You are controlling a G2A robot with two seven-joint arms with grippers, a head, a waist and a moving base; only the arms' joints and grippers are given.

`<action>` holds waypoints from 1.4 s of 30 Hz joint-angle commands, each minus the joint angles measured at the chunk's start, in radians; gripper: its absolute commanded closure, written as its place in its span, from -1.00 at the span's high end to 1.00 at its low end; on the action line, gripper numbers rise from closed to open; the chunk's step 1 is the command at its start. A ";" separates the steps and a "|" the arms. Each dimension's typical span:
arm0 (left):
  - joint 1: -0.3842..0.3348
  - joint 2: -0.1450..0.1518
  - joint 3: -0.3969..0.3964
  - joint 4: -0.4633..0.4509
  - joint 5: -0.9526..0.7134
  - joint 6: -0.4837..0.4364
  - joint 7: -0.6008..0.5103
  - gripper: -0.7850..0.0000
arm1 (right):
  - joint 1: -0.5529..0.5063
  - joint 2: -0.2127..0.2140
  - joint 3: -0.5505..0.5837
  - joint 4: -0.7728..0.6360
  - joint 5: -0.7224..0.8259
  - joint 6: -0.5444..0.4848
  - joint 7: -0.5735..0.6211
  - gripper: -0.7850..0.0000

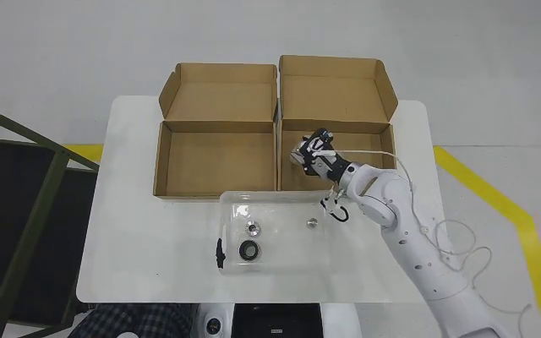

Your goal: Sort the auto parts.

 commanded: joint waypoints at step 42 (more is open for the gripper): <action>0.000 0.000 0.000 0.000 0.000 0.000 0.000 1.00 | -0.242 0.060 0.178 -0.422 -0.006 -0.311 0.173 1.00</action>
